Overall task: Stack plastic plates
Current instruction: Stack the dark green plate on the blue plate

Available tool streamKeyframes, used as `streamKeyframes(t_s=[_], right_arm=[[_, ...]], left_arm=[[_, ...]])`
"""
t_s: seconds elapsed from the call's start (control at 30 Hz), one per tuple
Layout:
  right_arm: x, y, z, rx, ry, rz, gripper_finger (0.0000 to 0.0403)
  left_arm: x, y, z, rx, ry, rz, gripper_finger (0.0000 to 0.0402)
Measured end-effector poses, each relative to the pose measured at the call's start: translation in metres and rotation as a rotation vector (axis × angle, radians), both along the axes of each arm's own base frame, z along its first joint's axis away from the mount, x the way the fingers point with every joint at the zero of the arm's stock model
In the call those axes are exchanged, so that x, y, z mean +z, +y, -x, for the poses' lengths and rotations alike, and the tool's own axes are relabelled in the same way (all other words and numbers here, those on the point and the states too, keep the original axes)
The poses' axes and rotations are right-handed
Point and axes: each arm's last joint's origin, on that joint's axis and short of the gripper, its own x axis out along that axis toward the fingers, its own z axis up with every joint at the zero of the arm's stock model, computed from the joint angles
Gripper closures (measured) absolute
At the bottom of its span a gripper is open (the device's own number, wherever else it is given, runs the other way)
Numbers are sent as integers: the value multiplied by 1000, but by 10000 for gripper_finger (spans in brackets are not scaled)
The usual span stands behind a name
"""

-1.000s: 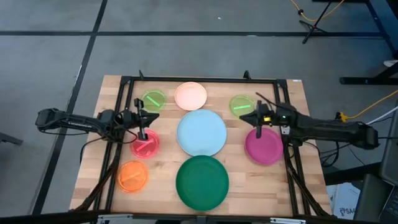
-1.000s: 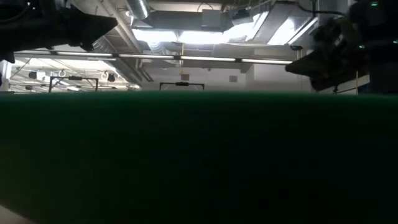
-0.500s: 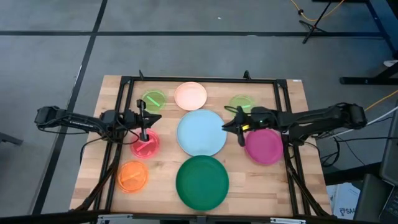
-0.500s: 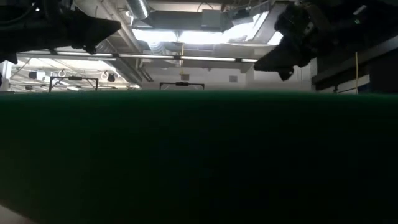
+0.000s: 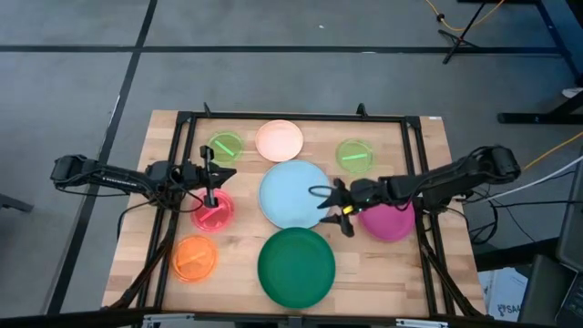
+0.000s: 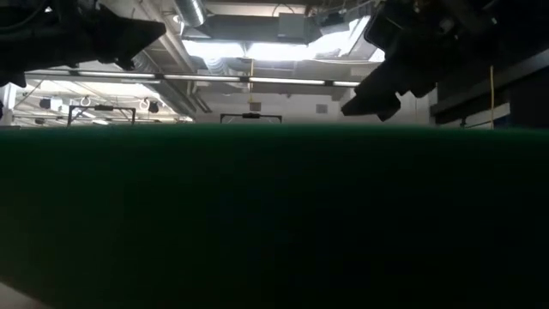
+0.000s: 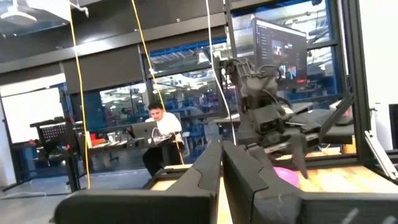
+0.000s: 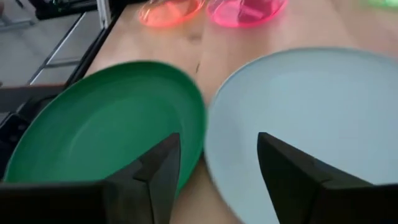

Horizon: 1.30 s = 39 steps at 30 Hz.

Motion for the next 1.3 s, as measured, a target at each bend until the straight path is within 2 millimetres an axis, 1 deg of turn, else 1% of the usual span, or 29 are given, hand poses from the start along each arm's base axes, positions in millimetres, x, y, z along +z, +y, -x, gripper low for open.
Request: streamKeyframes(t_s=[0.1,0.2,0.3,0.4,0.6,0.7,0.83,1.1,1.3], right_arm=[[-6,11,-3,-1,30,1,202],[-8,20,-8,-26,58,40,208],[-9,23,-20,-73,72,78,213],[-12,26,-36,-92,87,69,219],[-29,31,-63,-77,132,105,233],[-35,30,-74,-73,144,126,238],[-43,30,-79,-77,161,132,245],[-62,32,-81,-60,211,134,249],[-66,33,-81,-39,231,125,249]], left_arm=[[3,0,1,12,-30,3,393],[5,0,2,13,-54,3,392],[5,0,2,19,-57,-11,392],[5,1,2,45,-44,-80,392],[7,1,3,48,-60,-85,392],[7,1,3,48,-63,-85,392],[8,1,3,71,-67,-81,392],[8,2,3,86,-67,-70,392],[8,2,3,100,-72,-71,392]])
